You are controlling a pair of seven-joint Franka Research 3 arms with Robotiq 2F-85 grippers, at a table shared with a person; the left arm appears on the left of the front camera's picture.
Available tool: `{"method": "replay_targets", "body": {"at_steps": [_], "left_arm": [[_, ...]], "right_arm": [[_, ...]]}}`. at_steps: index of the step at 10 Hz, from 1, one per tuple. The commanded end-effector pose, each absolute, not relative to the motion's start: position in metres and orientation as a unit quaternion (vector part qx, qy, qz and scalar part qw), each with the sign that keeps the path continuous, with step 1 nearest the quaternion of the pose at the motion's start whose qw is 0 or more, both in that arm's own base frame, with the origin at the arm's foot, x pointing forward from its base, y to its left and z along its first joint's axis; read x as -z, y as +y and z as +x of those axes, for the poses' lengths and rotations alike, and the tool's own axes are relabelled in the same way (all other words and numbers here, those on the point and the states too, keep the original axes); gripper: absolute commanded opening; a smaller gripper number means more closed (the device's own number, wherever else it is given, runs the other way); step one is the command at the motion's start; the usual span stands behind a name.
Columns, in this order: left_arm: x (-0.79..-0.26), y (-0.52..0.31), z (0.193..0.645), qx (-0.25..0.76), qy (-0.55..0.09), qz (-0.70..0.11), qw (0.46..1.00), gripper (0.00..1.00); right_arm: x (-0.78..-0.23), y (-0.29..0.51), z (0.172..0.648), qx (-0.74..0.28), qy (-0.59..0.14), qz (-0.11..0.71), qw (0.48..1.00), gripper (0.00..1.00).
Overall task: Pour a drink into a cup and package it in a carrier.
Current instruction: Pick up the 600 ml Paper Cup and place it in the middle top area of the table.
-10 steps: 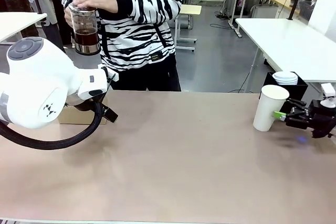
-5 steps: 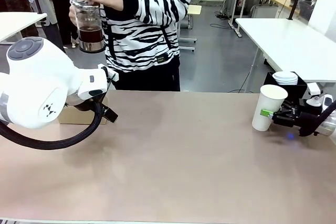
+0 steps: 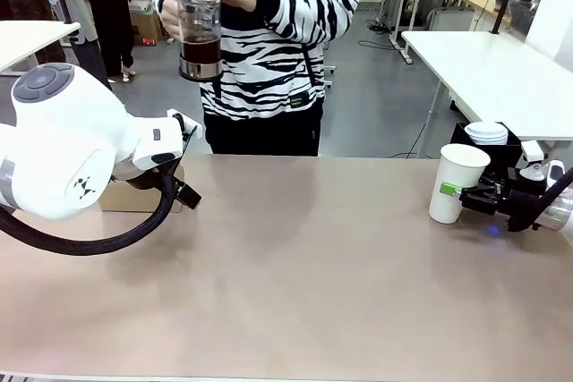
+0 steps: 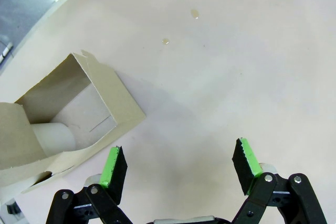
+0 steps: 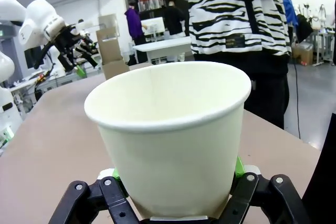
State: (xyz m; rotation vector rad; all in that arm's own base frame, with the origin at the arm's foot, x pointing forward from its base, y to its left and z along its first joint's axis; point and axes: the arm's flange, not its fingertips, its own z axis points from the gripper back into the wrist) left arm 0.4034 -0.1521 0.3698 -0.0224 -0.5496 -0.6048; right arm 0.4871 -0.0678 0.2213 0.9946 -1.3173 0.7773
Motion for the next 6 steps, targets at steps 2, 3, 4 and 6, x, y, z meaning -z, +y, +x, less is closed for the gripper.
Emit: {"method": "replay_targets", "body": {"at_steps": [2, 3, 4, 6], "left_arm": [[-0.370, -0.152, 0.403, 0.294, -0.268, -0.012, 0.917, 1.00], [-0.370, -0.152, 0.403, 0.294, -0.268, -0.012, 0.917, 1.00], [-0.370, -0.152, 0.403, 0.294, -0.268, -0.012, 0.917, 1.00], [-0.370, -0.152, 0.403, 0.294, -0.268, -0.012, 0.917, 1.00]], "right_arm": [[-0.223, -0.066, 0.486, -0.337, -0.571, 0.431, 0.612, 0.80], [-0.221, -0.068, 0.487, -0.337, -0.571, 0.431, 0.612, 0.80], [-0.244, -0.050, 0.481, -0.328, -0.594, 0.414, 0.607, 0.80], [-0.283, -0.013, 0.484, -0.295, -0.618, 0.384, 0.619, 0.80]]}}
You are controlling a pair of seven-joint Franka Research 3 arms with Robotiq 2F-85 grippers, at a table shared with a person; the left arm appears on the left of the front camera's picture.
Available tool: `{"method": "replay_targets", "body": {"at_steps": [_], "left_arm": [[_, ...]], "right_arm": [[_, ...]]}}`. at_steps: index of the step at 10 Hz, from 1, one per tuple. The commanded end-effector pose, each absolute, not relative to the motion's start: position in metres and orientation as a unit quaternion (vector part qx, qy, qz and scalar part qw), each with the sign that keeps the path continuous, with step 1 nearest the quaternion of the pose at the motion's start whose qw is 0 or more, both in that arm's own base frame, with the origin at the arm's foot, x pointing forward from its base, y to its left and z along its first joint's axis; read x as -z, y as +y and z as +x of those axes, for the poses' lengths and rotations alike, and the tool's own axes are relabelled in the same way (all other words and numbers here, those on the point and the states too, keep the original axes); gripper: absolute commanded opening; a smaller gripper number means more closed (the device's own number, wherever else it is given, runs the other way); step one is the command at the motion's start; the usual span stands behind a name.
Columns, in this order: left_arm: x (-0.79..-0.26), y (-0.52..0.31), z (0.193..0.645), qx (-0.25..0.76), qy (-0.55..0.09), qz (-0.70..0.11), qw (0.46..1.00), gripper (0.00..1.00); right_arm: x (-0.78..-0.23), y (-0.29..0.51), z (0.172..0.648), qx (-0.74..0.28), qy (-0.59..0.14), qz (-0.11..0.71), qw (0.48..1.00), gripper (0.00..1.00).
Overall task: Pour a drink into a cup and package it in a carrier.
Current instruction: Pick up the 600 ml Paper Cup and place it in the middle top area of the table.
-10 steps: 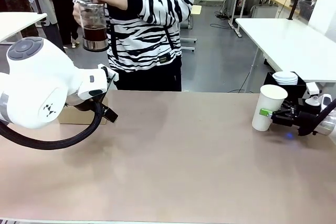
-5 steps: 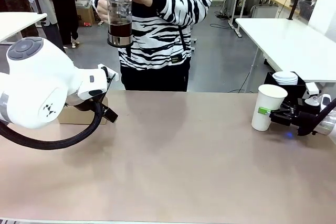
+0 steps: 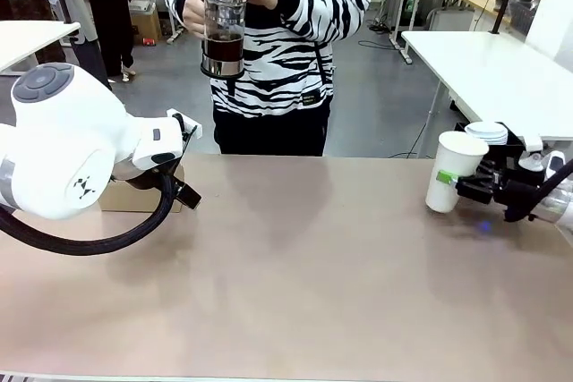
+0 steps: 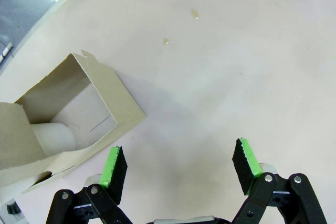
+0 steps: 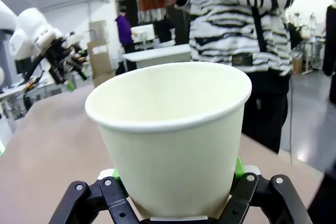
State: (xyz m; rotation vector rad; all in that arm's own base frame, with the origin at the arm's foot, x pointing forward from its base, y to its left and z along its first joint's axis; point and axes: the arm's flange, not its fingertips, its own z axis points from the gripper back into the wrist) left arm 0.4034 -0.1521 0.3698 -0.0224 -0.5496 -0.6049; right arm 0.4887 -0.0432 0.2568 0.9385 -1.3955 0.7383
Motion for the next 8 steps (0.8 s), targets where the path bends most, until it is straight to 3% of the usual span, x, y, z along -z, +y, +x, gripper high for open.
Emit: {"method": "replay_targets", "body": {"at_steps": [1, 5, 8], "left_arm": [[-0.370, -0.152, 0.403, 0.294, -0.268, -0.012, 0.917, 1.00], [-0.370, -0.152, 0.403, 0.294, -0.268, -0.012, 0.917, 1.00], [-0.370, -0.152, 0.403, 0.294, -0.268, -0.012, 0.917, 1.00]], "right_arm": [[-0.296, 0.010, 0.491, -0.288, -0.615, 0.378, 0.629, 0.80], [-0.312, 0.104, 0.543, -0.274, -0.622, 0.351, 0.644, 0.80], [-0.288, 0.149, 0.600, -0.262, -0.630, 0.340, 0.647, 0.80]]}}
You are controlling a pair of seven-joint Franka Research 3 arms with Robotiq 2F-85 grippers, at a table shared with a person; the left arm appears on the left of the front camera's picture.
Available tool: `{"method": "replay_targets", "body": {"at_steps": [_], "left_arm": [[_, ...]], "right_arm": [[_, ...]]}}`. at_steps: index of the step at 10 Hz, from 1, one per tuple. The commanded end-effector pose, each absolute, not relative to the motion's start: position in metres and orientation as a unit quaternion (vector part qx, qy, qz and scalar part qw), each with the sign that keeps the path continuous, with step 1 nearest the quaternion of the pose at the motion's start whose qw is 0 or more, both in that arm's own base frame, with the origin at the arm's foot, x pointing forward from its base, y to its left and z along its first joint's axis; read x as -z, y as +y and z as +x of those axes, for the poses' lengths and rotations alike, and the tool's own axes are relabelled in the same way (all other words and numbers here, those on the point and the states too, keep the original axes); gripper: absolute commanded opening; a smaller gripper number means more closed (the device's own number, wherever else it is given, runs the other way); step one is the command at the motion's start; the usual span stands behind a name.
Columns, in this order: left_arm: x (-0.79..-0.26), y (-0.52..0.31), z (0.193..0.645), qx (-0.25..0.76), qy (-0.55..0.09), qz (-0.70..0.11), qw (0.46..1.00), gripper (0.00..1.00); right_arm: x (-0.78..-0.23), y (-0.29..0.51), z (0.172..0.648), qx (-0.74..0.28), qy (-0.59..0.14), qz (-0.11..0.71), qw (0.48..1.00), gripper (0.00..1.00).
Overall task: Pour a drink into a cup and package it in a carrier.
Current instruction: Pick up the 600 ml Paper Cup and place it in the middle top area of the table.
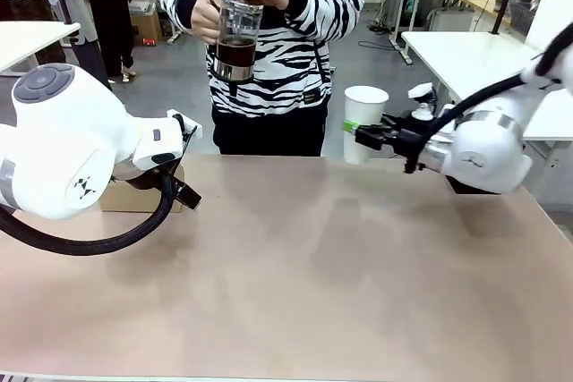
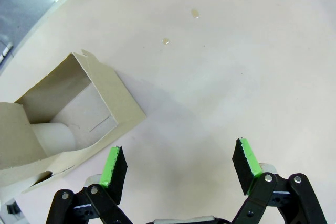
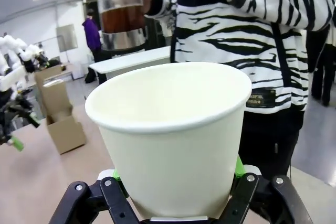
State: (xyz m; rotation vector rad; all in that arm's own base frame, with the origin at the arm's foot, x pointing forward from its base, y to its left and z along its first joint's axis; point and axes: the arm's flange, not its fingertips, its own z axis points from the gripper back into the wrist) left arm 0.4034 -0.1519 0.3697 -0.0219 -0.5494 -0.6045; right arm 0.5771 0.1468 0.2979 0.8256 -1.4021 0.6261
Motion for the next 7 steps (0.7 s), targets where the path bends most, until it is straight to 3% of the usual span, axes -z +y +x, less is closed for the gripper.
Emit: {"method": "replay_targets", "body": {"at_steps": [1, 7], "left_arm": [[-0.370, -0.152, 0.403, 0.294, -0.268, -0.012, 0.917, 1.00], [-0.370, -0.152, 0.403, 0.294, -0.268, -0.012, 0.917, 1.00]], "right_arm": [[-0.280, 0.156, 0.611, -0.260, -0.633, 0.336, 0.647, 0.80], [-0.251, 0.165, 0.628, -0.301, -0.624, 0.358, 0.626, 0.80]]}}
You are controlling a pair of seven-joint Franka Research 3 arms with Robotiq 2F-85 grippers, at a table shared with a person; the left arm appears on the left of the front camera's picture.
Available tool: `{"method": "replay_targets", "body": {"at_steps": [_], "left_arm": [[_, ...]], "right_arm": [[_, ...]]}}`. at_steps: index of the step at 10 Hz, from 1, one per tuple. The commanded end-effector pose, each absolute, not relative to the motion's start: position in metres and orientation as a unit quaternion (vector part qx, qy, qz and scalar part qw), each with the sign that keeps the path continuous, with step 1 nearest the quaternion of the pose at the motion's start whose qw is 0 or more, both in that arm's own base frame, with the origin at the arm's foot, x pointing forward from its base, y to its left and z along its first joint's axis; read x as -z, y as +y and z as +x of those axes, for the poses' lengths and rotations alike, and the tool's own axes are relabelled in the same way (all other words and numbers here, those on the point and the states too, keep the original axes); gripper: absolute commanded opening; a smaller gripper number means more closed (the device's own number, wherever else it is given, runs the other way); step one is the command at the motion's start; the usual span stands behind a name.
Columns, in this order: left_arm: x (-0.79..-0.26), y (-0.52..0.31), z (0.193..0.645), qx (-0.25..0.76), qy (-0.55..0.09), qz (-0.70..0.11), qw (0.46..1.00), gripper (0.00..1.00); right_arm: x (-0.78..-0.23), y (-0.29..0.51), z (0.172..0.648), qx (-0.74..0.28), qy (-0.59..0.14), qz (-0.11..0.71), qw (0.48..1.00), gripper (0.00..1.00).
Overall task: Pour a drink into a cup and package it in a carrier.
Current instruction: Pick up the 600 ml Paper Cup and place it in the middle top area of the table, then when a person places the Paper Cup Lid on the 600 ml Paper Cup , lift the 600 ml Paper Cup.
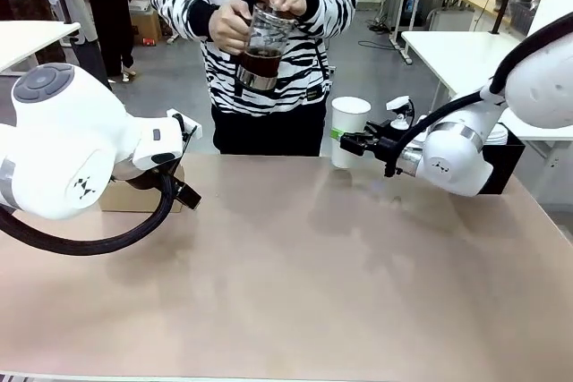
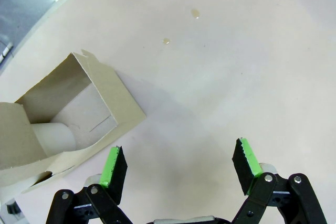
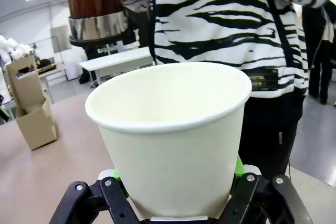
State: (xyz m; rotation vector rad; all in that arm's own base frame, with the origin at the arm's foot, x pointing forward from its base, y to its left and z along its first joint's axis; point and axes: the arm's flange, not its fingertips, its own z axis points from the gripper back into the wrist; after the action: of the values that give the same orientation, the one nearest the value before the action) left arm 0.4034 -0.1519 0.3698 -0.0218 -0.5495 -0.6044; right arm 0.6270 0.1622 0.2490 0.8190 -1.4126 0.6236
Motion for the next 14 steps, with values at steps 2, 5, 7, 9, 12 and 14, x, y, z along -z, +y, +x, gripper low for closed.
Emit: {"method": "replay_targets", "body": {"at_steps": [2, 5, 7, 9, 12, 14], "left_arm": [[-0.3702, -0.1519, 0.4032, 0.294, -0.268, -0.012, 0.917, 1.00], [-0.3702, -0.1519, 0.4032, 0.294, -0.268, -0.012, 0.917, 1.00], [-0.3702, -0.1519, 0.4032, 0.294, -0.268, -0.012, 0.917, 1.00], [-0.3702, -0.1519, 0.4032, 0.294, -0.268, -0.012, 0.917, 1.00], [-0.3702, -0.1519, 0.4032, 0.294, -0.268, -0.012, 0.917, 1.00], [-0.3702, -0.1519, 0.4032, 0.294, -0.268, -0.012, 0.917, 1.00]], "right_arm": [[-0.2483, 0.1602, 0.6276, -0.265, -0.621, 0.356, 0.647, 0.80], [-0.2483, 0.1602, 0.6276, -0.265, -0.621, 0.356, 0.647, 0.80], [-0.2483, 0.1602, 0.6276, -0.265, -0.621, 0.356, 0.647, 0.80], [-0.2483, 0.1602, 0.6276, -0.265, -0.621, 0.356, 0.647, 0.80], [-0.2483, 0.1602, 0.6276, -0.265, -0.621, 0.356, 0.647, 0.80], [-0.2483, 0.1602, 0.6276, -0.265, -0.621, 0.356, 0.647, 0.80]]}}
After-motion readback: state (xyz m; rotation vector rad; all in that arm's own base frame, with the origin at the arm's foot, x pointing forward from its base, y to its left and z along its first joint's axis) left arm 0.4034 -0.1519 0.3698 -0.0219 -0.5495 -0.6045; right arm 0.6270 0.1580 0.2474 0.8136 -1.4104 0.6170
